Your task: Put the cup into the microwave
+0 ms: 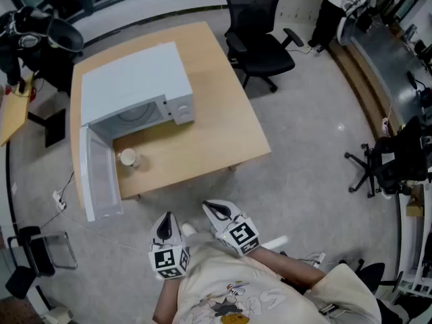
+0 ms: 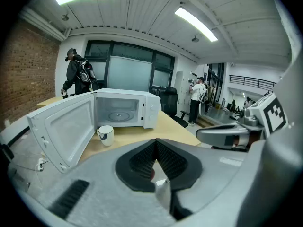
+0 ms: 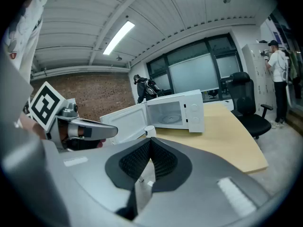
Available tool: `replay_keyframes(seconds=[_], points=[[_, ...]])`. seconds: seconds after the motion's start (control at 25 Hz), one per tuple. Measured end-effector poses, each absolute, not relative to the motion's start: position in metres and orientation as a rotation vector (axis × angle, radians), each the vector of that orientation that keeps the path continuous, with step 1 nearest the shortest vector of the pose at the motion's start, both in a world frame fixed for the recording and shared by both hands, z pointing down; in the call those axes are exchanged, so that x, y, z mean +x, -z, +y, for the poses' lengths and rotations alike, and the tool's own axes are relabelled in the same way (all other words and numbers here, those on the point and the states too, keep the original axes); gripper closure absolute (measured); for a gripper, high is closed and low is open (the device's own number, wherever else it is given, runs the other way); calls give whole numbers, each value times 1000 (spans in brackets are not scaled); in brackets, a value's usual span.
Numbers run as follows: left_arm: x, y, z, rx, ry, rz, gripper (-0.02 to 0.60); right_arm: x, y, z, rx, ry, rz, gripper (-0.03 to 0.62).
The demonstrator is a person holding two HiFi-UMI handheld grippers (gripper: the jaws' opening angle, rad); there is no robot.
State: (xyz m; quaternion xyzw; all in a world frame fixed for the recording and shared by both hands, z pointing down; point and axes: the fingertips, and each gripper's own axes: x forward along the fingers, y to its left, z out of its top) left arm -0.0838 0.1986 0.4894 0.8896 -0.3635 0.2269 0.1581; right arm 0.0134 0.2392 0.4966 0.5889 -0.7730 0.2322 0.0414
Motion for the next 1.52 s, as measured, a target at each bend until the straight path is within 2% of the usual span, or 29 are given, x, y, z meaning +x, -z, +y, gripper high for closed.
replay_keyframes(seconds=[0.16, 0.56, 0.64, 0.76, 0.92, 1.08, 1.52], points=[[-57, -481, 185, 2592, -566, -971, 577, 39, -503, 222, 1895, -676, -2297, 589], [-85, -495, 188, 2547, -567, -1011, 577, 15, -530, 218, 1817, -805, -2312, 586], [-85, -495, 188, 2531, -552, -1017, 577, 17, -526, 217, 1819, -790, -2333, 511], [-87, -499, 192, 2502, -538, -1049, 577, 16, -522, 219, 1806, -756, -2362, 505], [-92, -510, 197, 2438, -516, -1095, 577, 13, -527, 223, 1763, -727, -2375, 510], [-100, -517, 181, 2389, -514, -1115, 577, 15, -531, 209, 1769, -740, -2367, 588], [-121, -523, 26, 2363, -467, -1131, 577, -16, -532, 54, 1649, -664, -2389, 588]])
